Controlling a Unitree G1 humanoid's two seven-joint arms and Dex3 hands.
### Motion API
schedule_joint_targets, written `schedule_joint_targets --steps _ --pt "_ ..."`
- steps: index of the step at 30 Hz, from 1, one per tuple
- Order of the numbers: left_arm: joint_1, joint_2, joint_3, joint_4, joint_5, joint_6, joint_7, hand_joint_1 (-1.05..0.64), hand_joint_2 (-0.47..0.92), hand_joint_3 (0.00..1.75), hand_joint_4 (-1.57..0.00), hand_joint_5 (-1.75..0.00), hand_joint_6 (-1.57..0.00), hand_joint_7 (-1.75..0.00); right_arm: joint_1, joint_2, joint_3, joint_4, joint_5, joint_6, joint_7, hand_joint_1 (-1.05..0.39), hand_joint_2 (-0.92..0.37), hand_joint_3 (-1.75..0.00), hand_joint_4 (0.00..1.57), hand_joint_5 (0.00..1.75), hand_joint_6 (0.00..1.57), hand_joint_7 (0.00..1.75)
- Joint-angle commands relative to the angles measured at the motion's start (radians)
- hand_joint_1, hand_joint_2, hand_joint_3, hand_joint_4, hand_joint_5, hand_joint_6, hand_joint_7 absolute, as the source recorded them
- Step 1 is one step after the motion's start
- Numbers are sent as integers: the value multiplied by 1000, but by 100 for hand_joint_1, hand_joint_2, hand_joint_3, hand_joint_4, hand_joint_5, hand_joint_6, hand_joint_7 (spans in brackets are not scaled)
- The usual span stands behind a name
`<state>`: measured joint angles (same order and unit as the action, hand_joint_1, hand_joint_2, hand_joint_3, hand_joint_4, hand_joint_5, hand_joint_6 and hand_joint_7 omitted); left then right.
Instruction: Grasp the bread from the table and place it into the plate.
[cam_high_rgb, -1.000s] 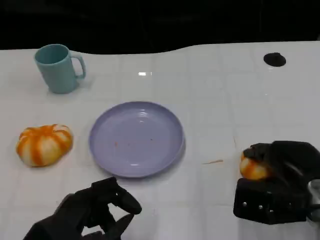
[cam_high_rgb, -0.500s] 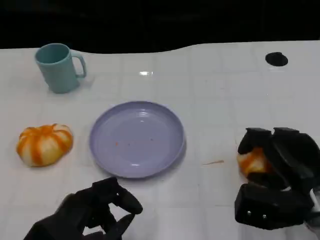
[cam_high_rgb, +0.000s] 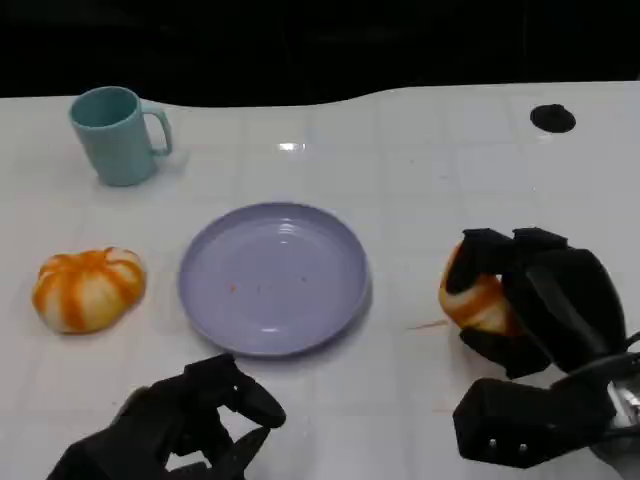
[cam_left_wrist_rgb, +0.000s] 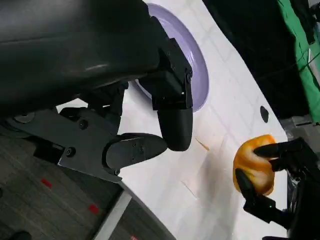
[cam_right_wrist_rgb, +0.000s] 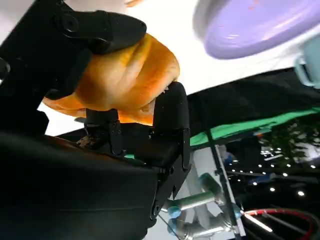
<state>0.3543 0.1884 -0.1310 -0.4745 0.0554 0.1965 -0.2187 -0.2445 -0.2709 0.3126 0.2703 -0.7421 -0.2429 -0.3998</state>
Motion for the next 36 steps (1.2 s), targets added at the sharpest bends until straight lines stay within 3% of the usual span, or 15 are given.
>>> schedule_joint_targets --steps 1,10,17,22,32,33,35,36 --pt "4 9 -1 -2 9 -9 3 -21 80 66 -63 -175 -62 -129 -30 44 8 -18 53 -24 37 -12 -24 -136 99 175 87 148" --pt "6 14 -8 7 16 -17 1 -18 79 67 -64 -175 -63 -128 -121 144 54 60 72 -22 90 -10 -25 -135 96 175 84 147" --pt "11 14 -9 9 16 -21 2 -19 79 67 -63 -175 -63 -128 -243 231 92 236 89 -68 74 -11 -27 -137 99 175 75 171" --pt "16 14 -13 7 20 -26 2 -19 79 68 -65 -175 -63 -127 -315 267 117 342 74 -78 47 -12 -26 -139 101 175 77 167" --pt "18 10 -25 9 23 -27 7 -20 78 68 -66 -175 -64 -126 -502 372 113 611 130 -68 72 -15 -32 -129 93 175 65 173" --pt "18 9 -26 9 22 -25 7 -21 79 68 -65 -175 -64 -126 -514 378 110 627 138 -59 83 -16 -37 -117 87 175 71 137" --pt "18 7 -26 10 21 -25 7 -21 79 68 -64 -175 -64 -126 -531 393 95 648 170 -28 130 -18 -46 -98 75 173 80 98" --pt "18 7 -27 9 23 -23 8 -22 79 68 -63 -175 -64 -125 -536 396 92 654 183 -21 150 -18 -55 -78 67 160 85 67"
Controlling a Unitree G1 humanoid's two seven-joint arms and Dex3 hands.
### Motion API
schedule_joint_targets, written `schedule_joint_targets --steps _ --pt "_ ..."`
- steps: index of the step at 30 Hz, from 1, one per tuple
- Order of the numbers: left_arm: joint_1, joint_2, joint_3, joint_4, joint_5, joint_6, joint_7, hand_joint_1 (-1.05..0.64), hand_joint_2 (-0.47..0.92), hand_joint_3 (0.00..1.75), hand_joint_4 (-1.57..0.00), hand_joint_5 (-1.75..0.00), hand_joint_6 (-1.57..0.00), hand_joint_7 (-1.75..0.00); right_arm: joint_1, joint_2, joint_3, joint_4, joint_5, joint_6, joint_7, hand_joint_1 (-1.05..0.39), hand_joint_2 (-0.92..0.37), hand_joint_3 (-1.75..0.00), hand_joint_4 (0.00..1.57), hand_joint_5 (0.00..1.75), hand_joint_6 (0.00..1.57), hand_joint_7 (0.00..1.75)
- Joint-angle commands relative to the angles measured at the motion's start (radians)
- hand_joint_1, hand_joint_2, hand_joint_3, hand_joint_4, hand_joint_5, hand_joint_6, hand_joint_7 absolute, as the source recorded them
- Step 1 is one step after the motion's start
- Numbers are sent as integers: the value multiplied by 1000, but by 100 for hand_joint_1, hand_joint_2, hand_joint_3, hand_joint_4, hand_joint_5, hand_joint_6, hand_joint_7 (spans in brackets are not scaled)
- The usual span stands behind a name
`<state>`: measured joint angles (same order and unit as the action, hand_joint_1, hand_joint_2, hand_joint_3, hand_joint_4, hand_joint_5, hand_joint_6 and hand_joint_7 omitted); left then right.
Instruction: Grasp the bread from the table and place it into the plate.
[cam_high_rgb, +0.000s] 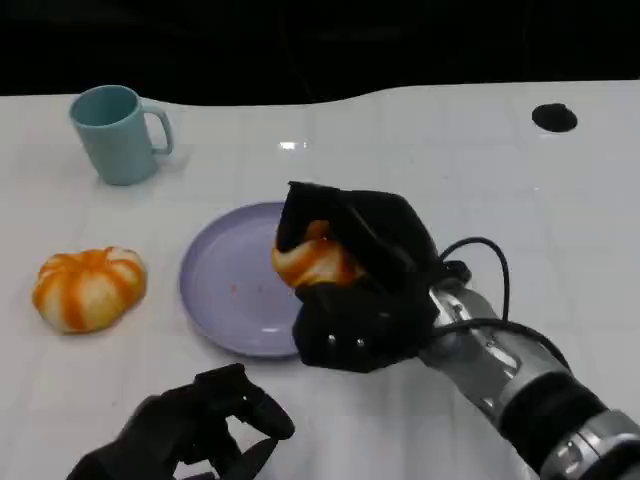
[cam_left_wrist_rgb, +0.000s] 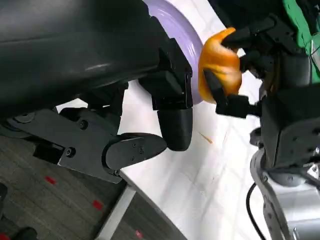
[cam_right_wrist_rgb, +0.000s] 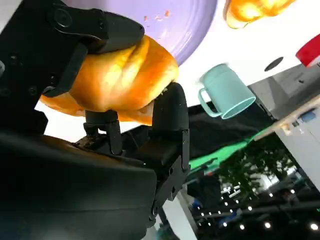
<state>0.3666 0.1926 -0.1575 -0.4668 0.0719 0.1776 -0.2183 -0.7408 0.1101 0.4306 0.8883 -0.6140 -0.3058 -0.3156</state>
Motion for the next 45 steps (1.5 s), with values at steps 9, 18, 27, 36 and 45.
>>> schedule_joint_targets --steps 9,18,27,36,45 --pt "8 0 0 11 2 -19 7 -22 80 66 -64 -175 -64 -125 -68 -35 29 -4 65 90 345 -60 -91 -28 3 16 20 0" --pt "6 -3 -1 18 3 -25 8 -23 81 64 -64 -175 -64 -126 -36 -53 35 -103 75 128 447 -75 -92 -37 1 1 12 0" --pt "5 -5 2 24 5 -34 8 -23 82 63 -64 -175 -64 -125 49 -114 37 -281 55 125 446 -74 -92 -37 7 5 13 1" --pt "0 -3 5 26 6 -28 7 -25 82 63 -66 -175 -64 -126 213 -216 0 -557 79 108 451 -69 -92 -31 17 14 21 5" --pt "-3 -4 8 43 -1 -47 3 -24 81 66 -67 -175 -63 -128 413 -316 -98 -744 172 -24 428 -60 -92 -21 9 79 35 10"
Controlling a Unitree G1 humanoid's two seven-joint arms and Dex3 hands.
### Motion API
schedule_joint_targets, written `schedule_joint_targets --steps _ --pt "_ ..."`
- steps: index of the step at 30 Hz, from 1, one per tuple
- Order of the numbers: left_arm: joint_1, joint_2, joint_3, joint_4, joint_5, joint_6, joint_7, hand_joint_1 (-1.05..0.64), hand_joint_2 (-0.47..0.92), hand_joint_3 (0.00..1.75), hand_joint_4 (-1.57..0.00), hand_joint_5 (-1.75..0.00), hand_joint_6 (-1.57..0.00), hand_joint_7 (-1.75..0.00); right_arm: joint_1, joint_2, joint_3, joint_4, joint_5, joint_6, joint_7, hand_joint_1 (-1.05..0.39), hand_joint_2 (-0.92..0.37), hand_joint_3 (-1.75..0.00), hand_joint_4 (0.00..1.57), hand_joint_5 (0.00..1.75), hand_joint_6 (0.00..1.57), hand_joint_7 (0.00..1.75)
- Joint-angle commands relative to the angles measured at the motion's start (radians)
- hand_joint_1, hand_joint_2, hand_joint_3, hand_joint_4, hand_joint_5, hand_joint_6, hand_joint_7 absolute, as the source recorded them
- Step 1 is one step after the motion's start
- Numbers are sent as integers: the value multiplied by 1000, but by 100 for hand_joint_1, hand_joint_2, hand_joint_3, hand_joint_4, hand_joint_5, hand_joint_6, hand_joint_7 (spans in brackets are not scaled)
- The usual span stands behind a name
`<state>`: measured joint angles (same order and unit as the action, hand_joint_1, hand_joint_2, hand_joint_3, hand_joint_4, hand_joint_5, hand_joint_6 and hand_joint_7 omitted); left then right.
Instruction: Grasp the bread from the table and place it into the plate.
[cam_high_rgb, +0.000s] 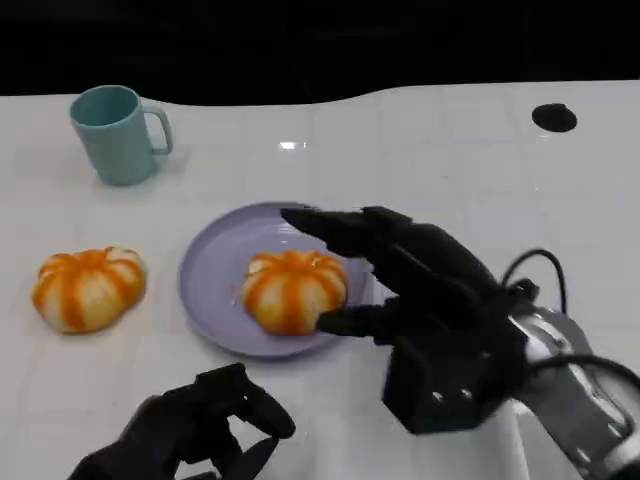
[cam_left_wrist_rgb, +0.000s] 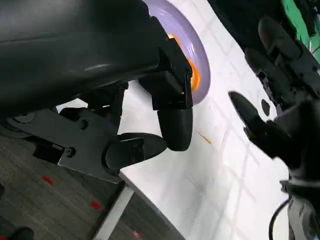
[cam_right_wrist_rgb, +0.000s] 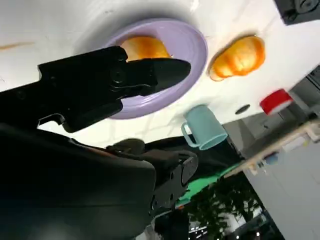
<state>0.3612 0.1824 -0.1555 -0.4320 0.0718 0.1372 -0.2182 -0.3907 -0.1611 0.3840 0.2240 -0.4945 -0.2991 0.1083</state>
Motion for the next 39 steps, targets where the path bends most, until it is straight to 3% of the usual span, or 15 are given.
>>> schedule_joint_targets --steps 1,6,11,12,14,15,17,19,21,27,32,39 --pt "2 6 5 6 1 -4 4 -24 81 66 -67 -175 -63 -128 86 -53 -64 -105 61 -34 2 -59 -92 -21 10 80 36 11" --pt "0 8 0 0 15 3 8 -24 80 67 -66 -175 -63 -128 171 -63 -119 -158 107 -78 -31 -46 -92 -14 33 96 58 25" --pt "2 8 -1 -5 20 1 8 -25 80 67 -64 -175 -63 -128 241 -66 -163 -174 138 -122 -57 -26 -87 -12 56 120 71 59" --pt "3 7 -1 -7 19 5 7 -25 80 67 -64 -175 -63 -128 256 -69 -172 -174 147 -132 -57 -23 -83 -20 58 123 69 69" --pt "4 5 0 -9 17 8 5 -26 80 67 -65 -175 -63 -128 280 -73 -187 -177 160 -147 -54 -14 -56 -74 65 132 71 85" --pt "4 4 1 -9 16 9 5 -26 80 67 -65 -175 -63 -128 295 -74 -196 -181 173 -150 -51 -11 -50 -87 67 134 72 88" --pt "6 2 1 -12 13 12 4 -26 80 67 -65 -175 -63 -128 315 -73 -210 -184 205 -157 -40 -1 -41 -110 75 139 77 95" --pt "6 2 1 -14 13 13 3 -26 80 67 -65 -175 -63 -128 336 -77 -224 -183 227 -176 -37 2 -39 -119 77 144 79 102" --pt "7 3 1 -18 13 14 2 -26 81 67 -65 -175 -63 -127 361 -91 -238 -197 231 -177 -32 5 -35 -138 85 161 82 122" --pt "7 3 0 -32 12 23 0 -28 81 67 -65 -175 -63 -127 432 -147 -273 -280 173 -166 -28 3 -22 -154 94 174 90 140" --pt "6 3 2 -54 10 52 -1 -27 81 67 -65 -175 -63 -128 492 -180 -310 -332 162 -167 -22 1 -16 -157 97 175 88 147" --pt "-1 8 5 -70 7 81 -5 -23 81 68 -65 -175 -62 -129 561 -191 -338 -393 148 -112 -9 2 -14 -158 94 175 83 155"
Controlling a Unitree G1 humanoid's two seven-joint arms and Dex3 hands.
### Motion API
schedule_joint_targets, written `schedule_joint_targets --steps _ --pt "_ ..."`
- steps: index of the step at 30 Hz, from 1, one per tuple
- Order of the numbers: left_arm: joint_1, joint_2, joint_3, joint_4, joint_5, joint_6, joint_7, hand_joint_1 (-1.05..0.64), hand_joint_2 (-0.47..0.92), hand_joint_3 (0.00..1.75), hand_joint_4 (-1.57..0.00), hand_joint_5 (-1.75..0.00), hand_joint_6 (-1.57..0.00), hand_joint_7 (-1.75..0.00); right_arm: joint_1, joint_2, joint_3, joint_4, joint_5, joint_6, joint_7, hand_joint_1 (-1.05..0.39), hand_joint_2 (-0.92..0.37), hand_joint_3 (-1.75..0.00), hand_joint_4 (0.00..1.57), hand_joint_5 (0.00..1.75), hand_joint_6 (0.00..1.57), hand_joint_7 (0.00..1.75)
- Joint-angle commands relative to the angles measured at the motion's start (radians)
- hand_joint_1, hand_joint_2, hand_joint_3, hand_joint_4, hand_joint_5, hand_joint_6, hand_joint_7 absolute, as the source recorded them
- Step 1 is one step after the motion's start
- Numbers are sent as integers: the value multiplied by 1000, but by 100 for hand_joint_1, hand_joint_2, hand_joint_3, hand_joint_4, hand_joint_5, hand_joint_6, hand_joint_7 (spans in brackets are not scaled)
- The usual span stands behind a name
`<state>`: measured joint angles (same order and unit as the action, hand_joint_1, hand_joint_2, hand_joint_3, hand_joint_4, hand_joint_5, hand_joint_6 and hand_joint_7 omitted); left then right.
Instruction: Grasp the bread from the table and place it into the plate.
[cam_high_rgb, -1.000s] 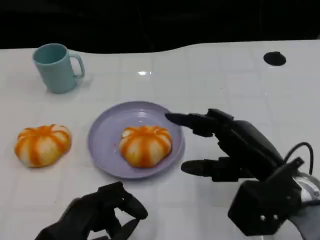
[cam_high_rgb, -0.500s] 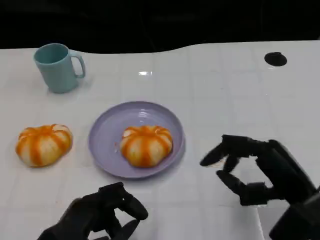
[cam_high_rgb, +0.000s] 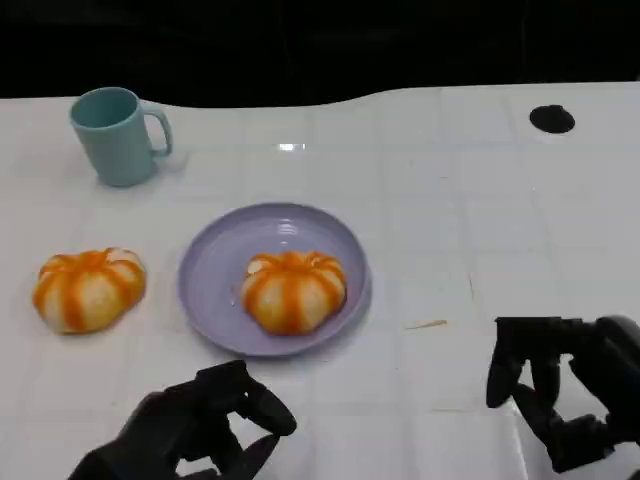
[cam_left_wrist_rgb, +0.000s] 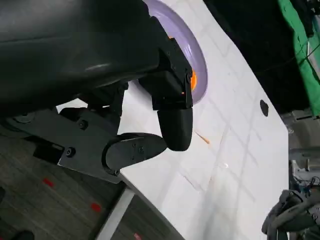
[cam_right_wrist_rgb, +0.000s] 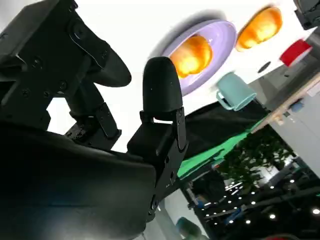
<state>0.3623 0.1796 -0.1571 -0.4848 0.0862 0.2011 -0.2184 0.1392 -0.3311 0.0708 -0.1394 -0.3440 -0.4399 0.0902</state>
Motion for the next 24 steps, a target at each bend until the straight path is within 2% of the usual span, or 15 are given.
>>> schedule_joint_targets --steps 1,10,24 --pt "-4 13 7 -17 -6 16 -4 -23 81 68 -65 -175 -62 -129 38 -22 -26 -34 -12 32 5 2 -14 -158 93 175 82 155" --pt "-8 24 15 -16 -12 15 -7 -20 80 68 -65 -175 -62 -128 62 -9 -13 -5 -112 26 -65 -2 -16 -149 95 175 82 152" --pt "-8 36 29 15 -20 -22 -5 -20 78 68 -64 -175 -63 -126 45 -3 12 48 -157 11 -125 0 -16 -143 94 175 85 148"
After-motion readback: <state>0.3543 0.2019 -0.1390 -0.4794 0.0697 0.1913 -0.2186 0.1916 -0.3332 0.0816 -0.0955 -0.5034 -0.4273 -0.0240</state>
